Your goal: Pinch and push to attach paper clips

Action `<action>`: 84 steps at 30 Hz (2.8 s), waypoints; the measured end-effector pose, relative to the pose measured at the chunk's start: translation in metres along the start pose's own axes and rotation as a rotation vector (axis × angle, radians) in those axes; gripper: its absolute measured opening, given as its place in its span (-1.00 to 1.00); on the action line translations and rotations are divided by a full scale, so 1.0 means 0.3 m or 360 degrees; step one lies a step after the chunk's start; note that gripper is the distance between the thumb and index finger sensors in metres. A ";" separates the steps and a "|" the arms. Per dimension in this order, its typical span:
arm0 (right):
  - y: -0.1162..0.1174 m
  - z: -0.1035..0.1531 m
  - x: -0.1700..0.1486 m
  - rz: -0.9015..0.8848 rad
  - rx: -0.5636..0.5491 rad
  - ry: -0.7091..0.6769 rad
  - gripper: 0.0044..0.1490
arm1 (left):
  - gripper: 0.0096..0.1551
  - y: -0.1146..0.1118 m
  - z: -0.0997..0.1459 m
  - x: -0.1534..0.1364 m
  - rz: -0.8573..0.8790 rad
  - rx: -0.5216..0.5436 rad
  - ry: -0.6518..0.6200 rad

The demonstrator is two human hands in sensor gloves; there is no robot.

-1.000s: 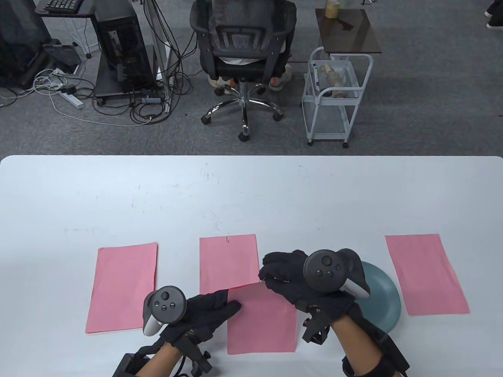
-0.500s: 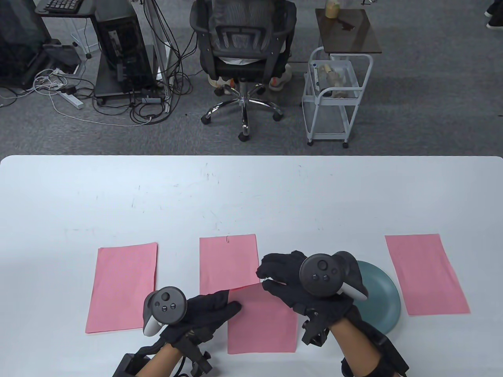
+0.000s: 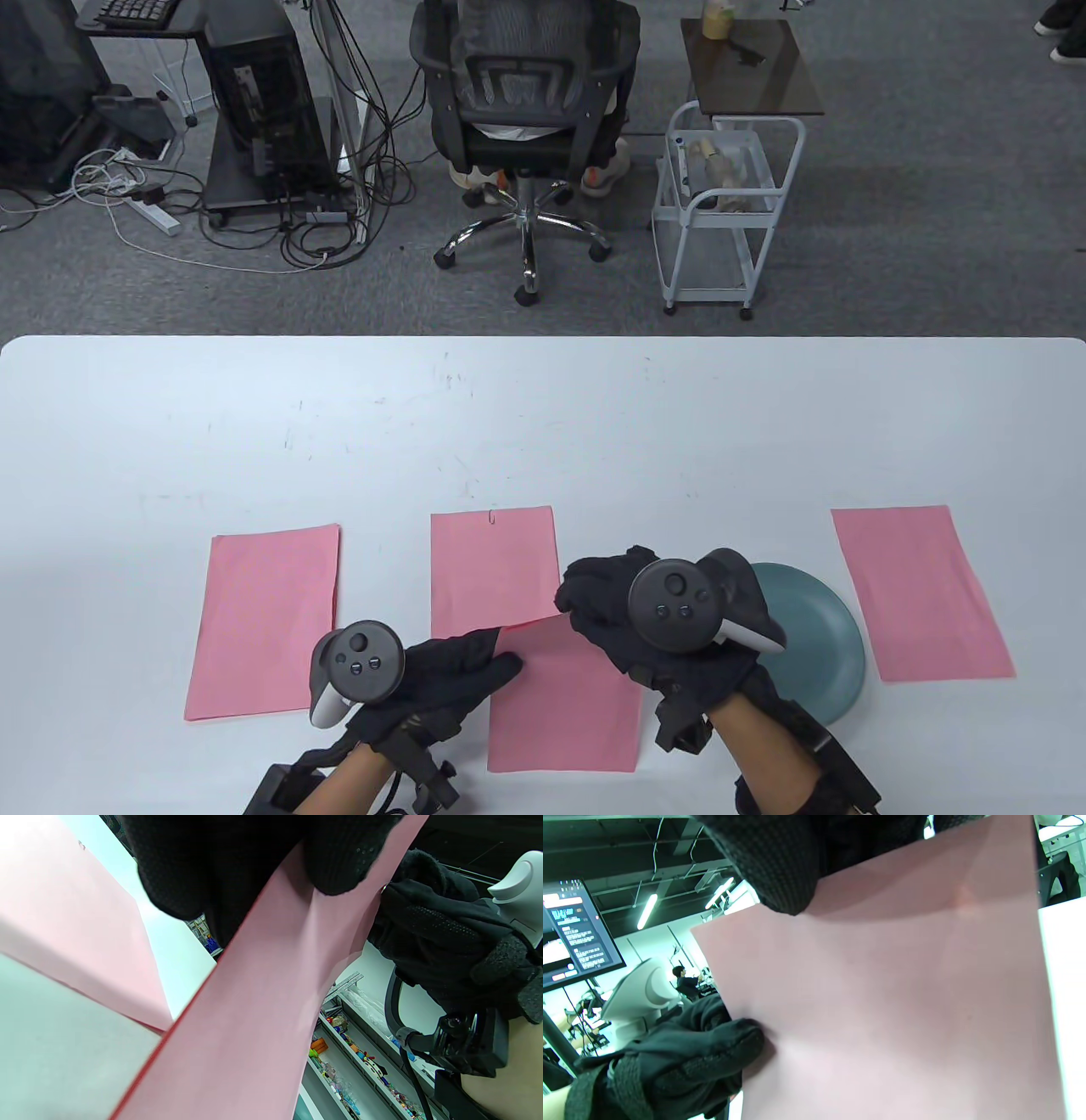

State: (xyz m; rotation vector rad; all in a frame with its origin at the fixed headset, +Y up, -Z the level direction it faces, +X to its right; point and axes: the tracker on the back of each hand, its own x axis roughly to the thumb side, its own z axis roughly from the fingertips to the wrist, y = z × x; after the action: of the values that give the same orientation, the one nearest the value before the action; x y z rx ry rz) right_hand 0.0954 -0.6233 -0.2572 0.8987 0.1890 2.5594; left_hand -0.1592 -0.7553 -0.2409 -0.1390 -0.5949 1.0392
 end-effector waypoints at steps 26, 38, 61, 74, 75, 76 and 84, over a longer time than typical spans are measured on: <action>0.038 -0.007 0.040 0.0249 0.0136 0.0017 -0.52 | -0.57 -0.010 0.002 0.002 -0.0017 -0.0009 -0.0016; 0.006 0.010 0.043 0.0185 0.0122 0.0021 -0.50 | -0.57 -0.009 0.002 0.005 0.0007 -0.0001 -0.0026; -0.018 0.438 -0.254 0.0163 -0.0654 -0.0020 -0.24 | -0.51 0.234 -0.002 -0.049 0.0258 0.0365 0.0268; 0.058 0.466 -0.360 0.0129 -0.0621 0.0097 -0.25 | -0.47 0.279 -0.108 -0.252 0.0352 0.0274 0.0830; 0.058 0.469 -0.360 0.0133 -0.0628 0.0102 -0.25 | -0.47 0.273 -0.111 -0.270 0.0369 0.0274 0.0859; 0.058 0.470 -0.360 0.0136 -0.0629 0.0103 -0.25 | -0.47 0.267 -0.114 -0.286 0.0383 0.0269 0.0893; 0.066 0.463 -0.346 0.0136 -0.0581 0.0078 -0.26 | -0.44 0.241 -0.143 -0.340 0.0431 0.0163 0.1059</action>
State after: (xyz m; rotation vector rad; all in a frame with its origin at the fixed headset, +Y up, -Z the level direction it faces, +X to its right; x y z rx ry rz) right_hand 0.2483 -0.6874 -0.2022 0.7173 -0.3004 2.5752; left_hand -0.2295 -0.7968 -0.3449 -0.4633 0.0854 1.1986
